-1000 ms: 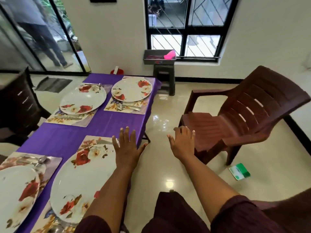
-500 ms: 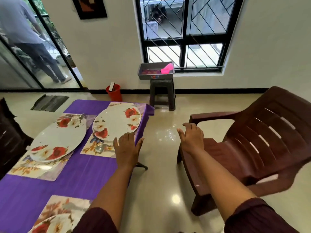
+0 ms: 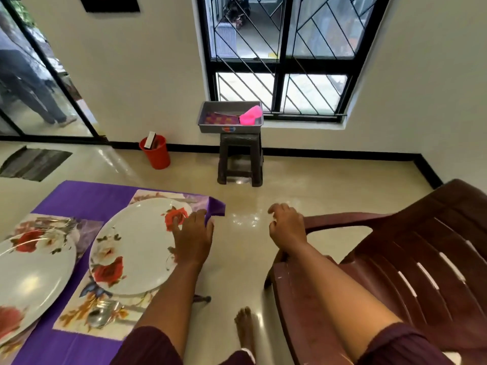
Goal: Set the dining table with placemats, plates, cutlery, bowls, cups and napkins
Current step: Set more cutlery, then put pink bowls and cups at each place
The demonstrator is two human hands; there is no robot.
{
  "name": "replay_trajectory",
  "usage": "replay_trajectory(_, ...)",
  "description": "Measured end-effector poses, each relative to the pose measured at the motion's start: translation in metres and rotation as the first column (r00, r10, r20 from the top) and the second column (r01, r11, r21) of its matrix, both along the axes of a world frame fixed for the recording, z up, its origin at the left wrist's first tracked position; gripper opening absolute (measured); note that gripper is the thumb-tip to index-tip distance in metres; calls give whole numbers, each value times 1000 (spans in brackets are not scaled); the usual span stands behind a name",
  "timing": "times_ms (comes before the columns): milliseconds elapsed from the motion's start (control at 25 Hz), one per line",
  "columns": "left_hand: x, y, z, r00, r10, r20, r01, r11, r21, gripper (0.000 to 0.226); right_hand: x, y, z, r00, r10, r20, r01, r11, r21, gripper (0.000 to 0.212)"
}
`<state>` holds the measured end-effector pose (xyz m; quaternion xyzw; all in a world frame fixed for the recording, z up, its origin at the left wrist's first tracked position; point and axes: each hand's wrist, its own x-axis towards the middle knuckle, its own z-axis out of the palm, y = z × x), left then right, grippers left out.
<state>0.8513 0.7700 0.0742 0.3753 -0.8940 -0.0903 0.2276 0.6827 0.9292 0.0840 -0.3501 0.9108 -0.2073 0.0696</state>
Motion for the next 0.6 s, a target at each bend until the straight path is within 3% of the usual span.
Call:
replay_trajectory(120,-59,-41,-10,999,-35,32,32,996,81,27,-54,-44,2,998,61,8,-61,993,102,20)
replay_trajectory(320,-133,-109,-11,984,-151,92,150,988,22,27,-117,-114,0,999,36,25,-38,996,85,14)
replay_trajectory(600,-165,-173,-7,992,-130,0,130,991,-14,17,-175,-186,25,991,131,-40,-126,987,103,11)
